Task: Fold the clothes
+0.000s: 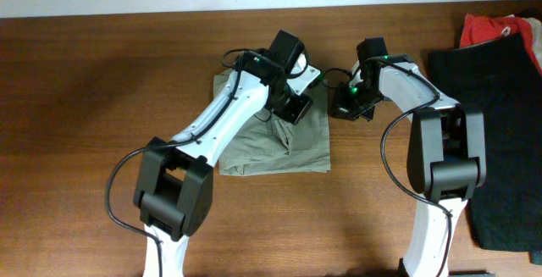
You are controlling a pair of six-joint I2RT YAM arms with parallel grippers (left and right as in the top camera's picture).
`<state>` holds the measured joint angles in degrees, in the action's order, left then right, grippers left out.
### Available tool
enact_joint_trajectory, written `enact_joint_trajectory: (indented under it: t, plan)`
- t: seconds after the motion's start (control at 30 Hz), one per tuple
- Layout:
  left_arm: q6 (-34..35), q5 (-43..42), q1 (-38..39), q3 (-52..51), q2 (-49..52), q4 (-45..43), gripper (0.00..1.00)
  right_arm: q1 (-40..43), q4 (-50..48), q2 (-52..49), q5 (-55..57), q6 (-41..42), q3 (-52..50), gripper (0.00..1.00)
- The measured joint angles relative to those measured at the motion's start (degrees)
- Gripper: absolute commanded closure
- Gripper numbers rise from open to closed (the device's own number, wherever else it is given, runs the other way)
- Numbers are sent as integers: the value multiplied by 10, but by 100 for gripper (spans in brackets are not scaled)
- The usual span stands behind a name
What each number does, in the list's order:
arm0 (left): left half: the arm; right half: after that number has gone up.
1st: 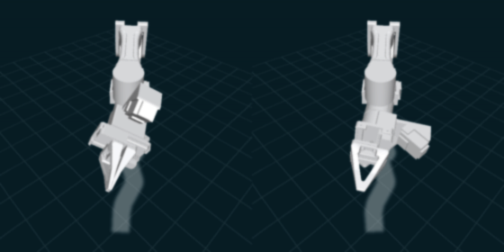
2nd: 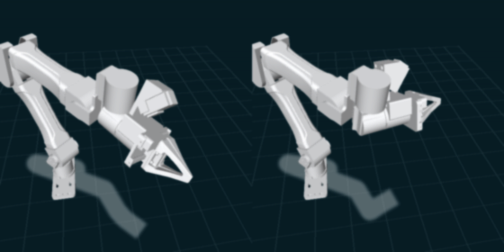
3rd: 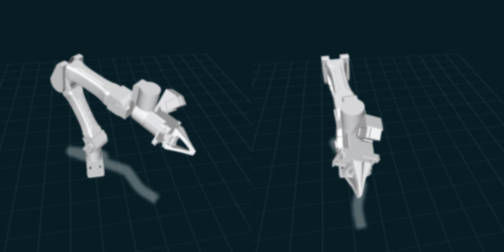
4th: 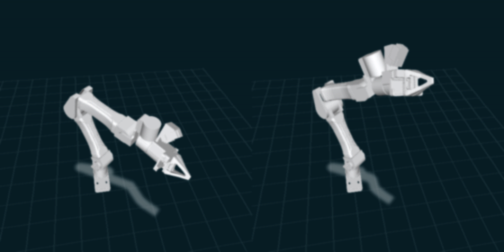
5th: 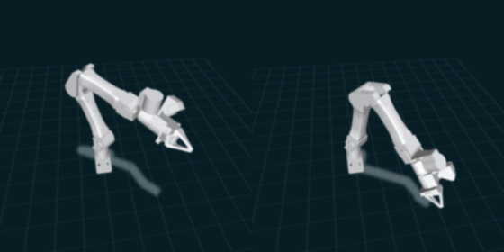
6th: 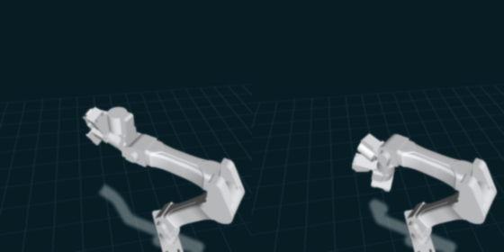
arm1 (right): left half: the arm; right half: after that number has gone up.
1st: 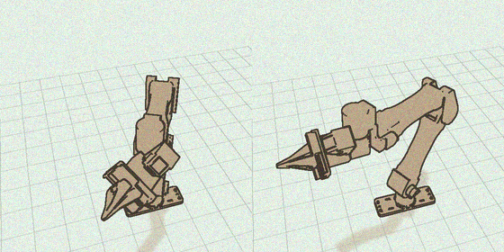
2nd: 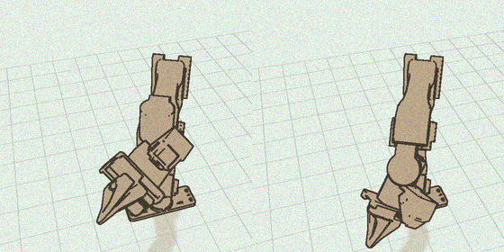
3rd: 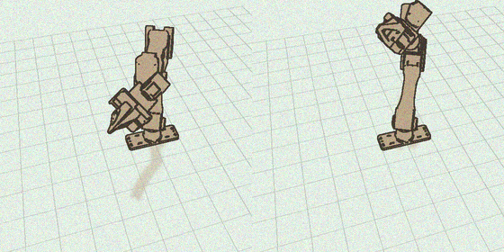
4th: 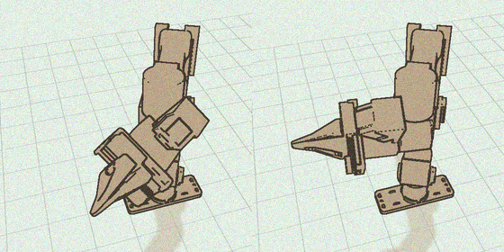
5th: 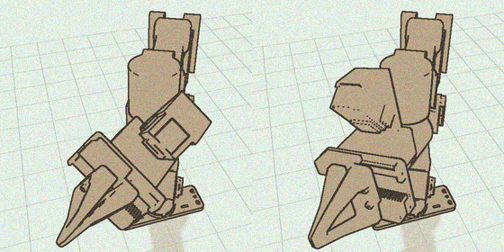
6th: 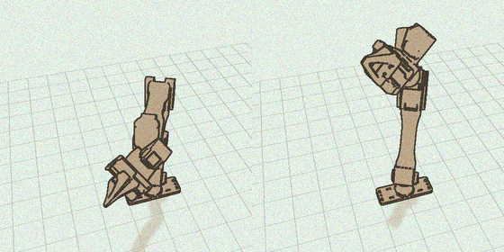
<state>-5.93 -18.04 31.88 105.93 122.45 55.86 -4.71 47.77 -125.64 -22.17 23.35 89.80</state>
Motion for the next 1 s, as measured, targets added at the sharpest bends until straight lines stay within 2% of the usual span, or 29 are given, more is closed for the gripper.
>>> enact_joint_trajectory:
  t: [0.4,0.43,0.47,0.5,0.57,0.73,0.77,0.87,0.9,0.93,0.97,1.0]
  plan:
    - [26,-32,9,-3,36,-67,99,20,5,0,-2,0,0,96]
    - [26,-32,12,-3,36,-71,94,20,5,0,-2,0,0,96]
    - [26,-32,16,-3,36,-75,83,20,5,0,-2,0,0,96]
    - [28,-32,20,-3,36,-78,82,20,5,0,-2,0,0,96]
    - [30,-37,28,-3,36,-84,47,20,6,0,-2,0,0,96]
    - [32,-42,33,-3,36,-86,48,28,21,0,-4,0,0,96]
    - [32,-42,32,-3,36,-83,51,39,37,0,-4,0,1,96]
    - [33,-40,14,18,36,-17,71,100,85,7,-3,-26,2,96]
    - [35,-37,-1,30,36,5,72,114,103,17,-4,-38,2,96]
    - [40,-34,-18,38,36,16,73,125,116,35,-9,-58,2,80]
    - [49,-24,-55,45,36,29,73,130,123,66,-24,-87,2,50]
    - [56,-19,-80,45,36,38,73,126,127,89,-40,-111,4,25]
